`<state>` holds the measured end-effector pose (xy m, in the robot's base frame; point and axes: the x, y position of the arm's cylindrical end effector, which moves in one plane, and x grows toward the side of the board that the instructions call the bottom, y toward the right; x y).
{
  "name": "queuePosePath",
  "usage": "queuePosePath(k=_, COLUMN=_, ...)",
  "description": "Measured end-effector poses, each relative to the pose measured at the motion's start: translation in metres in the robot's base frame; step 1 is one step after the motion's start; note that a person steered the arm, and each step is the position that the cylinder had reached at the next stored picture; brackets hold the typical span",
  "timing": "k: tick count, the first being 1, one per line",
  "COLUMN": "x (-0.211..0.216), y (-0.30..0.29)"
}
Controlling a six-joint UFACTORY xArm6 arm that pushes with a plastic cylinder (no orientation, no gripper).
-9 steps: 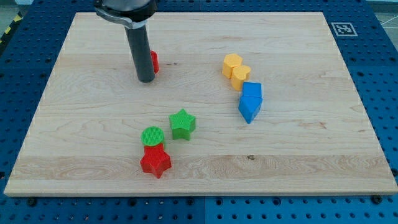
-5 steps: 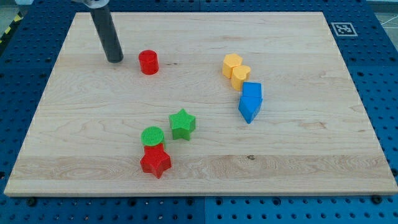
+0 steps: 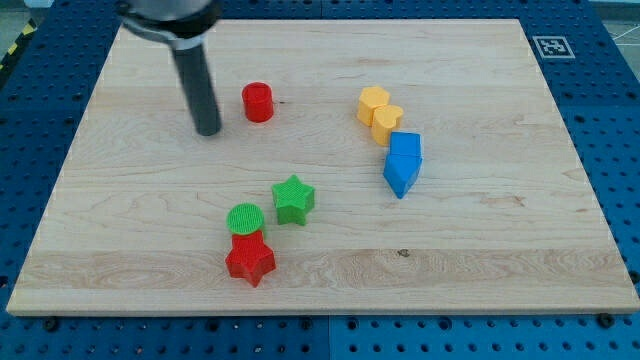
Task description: Move red circle to the center
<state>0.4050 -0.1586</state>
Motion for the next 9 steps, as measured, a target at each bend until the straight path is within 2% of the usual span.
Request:
queuePosePath(k=2, x=-0.017, y=0.008)
queuePosePath(k=5, x=-0.025, y=0.082)
queuePosePath(k=7, x=-0.05, y=0.036)
queuePosePath(k=8, x=-0.077, y=0.05)
queuePosePath(k=9, x=-0.082, y=0.068)
